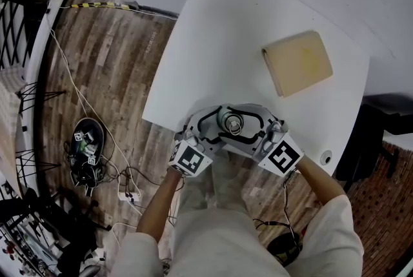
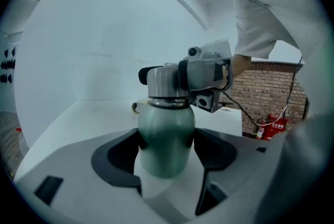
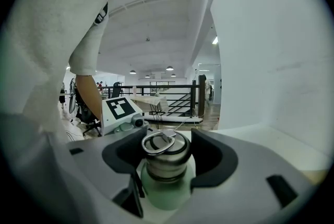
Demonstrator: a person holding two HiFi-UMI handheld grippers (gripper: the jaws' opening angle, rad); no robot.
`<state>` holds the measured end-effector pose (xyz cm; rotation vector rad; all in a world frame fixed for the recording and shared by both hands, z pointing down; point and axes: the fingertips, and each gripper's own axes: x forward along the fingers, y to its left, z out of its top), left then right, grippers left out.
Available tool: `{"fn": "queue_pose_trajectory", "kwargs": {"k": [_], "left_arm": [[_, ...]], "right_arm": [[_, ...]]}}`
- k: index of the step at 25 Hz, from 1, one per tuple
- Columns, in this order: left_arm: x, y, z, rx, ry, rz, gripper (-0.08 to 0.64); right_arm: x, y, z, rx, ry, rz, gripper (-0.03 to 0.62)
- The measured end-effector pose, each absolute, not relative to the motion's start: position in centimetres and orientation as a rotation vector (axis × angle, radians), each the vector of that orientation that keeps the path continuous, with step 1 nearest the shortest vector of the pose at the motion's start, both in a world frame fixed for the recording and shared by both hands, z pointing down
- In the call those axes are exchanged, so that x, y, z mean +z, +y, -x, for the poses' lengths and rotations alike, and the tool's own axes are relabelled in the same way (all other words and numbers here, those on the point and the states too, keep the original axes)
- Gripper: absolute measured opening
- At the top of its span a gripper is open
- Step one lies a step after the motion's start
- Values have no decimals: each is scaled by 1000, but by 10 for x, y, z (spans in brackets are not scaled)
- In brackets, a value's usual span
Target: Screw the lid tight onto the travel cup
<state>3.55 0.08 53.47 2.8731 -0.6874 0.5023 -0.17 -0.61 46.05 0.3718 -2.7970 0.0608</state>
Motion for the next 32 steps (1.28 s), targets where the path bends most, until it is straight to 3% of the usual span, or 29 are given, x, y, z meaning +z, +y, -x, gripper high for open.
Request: {"fn": "queue_pose_trajectory", "kwargs": {"k": [32], "left_arm": [[535,1,-35,498,-732,-2858,331]], "right_arm": [[459,-27,-15,112,-2282,-1564,261]]}}
